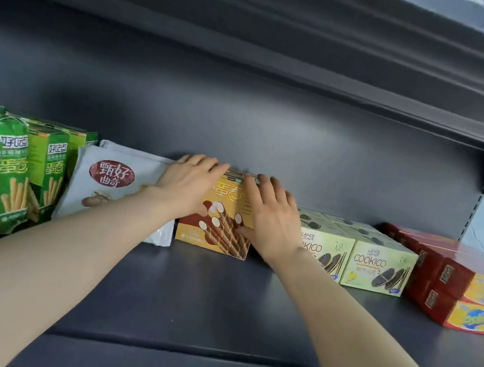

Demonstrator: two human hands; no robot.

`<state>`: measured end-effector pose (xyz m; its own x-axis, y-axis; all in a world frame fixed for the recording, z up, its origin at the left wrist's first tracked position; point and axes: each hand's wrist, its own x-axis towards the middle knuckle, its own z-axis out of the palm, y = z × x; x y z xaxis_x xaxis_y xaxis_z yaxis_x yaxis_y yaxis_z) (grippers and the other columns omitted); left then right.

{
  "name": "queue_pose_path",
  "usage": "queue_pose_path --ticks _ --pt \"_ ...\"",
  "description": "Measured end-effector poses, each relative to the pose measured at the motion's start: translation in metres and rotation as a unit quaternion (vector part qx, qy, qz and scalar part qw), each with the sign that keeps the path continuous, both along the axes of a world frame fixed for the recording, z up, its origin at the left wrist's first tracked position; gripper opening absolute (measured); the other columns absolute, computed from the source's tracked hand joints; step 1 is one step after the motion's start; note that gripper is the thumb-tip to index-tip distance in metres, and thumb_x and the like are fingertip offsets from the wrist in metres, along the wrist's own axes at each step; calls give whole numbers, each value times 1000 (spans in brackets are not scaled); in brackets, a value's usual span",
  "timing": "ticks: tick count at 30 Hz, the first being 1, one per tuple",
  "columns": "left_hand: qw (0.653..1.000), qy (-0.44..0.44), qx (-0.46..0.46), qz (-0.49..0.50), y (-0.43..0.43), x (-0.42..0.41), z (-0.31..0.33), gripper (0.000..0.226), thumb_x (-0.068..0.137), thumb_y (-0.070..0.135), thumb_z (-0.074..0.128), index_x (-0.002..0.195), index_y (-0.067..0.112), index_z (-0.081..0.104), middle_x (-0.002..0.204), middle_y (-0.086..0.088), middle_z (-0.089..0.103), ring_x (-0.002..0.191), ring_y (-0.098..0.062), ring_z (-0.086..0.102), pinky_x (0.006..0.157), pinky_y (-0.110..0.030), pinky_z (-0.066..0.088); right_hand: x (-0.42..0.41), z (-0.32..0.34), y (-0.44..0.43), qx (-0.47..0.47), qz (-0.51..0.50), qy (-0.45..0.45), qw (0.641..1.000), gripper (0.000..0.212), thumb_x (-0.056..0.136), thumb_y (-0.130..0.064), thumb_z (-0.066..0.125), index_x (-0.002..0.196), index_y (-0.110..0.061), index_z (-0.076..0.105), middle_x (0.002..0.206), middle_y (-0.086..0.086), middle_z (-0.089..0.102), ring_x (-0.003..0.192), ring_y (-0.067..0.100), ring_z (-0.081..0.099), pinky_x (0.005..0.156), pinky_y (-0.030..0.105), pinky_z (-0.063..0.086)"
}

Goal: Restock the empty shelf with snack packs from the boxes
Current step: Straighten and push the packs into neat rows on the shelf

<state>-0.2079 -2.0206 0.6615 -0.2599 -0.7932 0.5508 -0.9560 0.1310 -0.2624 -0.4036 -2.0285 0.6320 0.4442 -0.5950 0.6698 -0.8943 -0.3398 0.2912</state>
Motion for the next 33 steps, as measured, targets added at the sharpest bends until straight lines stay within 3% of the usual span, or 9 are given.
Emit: queue_pose_path --ticks 2,5,8,14,18,23,29,33 --pt "1000 -9 -2 12 -8 -3 -3 109 67 51 84 152 23 22 149 -1 40 135 -26 40 111 -38 34 2 -2 -10 6 -24 9 1000 105 66 -42 87 150 -13 30 145 12 43 135 35 40 106 45 39" --pt "1000 9 5 17 -16 -10 -4 100 66 49 86 144 22 30 144 -2 44 125 -29 45 92 -41 50 -2 -2 -24 -9 -43 12 999 101 63 -33 90 146 -11 37 137 13 50 127 34 48 102 43 42" --pt "999 21 18 22 -22 -17 -2 96 67 41 87 142 21 30 145 -5 42 126 -33 44 84 -42 50 -4 4 -33 0 -45 26 999 99 63 -39 89 143 -12 37 135 11 48 124 33 48 103 41 40" --pt "998 37 30 35 -26 -21 -3 95 70 35 87 142 20 27 146 -13 39 138 -39 32 96 -48 47 3 9 -37 20 -47 34 998 91 67 -25 88 139 -12 35 135 9 43 122 30 48 103 37 39" --pt "997 56 44 14 -24 -19 -2 101 64 36 90 142 23 28 141 -10 45 129 -37 44 98 -46 46 3 11 -33 62 -22 14 998 93 70 -18 85 145 -13 28 143 11 37 127 33 45 103 38 41" --pt "996 67 62 -6 -25 -20 2 108 64 27 91 151 28 26 145 -3 41 128 -35 46 101 -50 45 4 19 -30 139 16 -38 989 100 66 -24 89 144 -18 27 139 10 36 112 39 54 88 44 50" --pt "995 72 63 1 -33 -20 -3 106 68 18 89 152 27 25 150 -5 34 132 -37 39 107 -49 40 5 23 -41 168 26 -57 984 100 67 -20 90 145 -19 27 140 10 32 116 40 51 94 46 51" --pt "997 65 52 2 -25 -20 -2 107 68 24 89 152 28 23 151 -3 34 137 -33 33 107 -48 41 4 22 -39 172 24 -53 983 98 68 -21 89 144 -19 27 140 9 32 118 39 48 93 45 51"
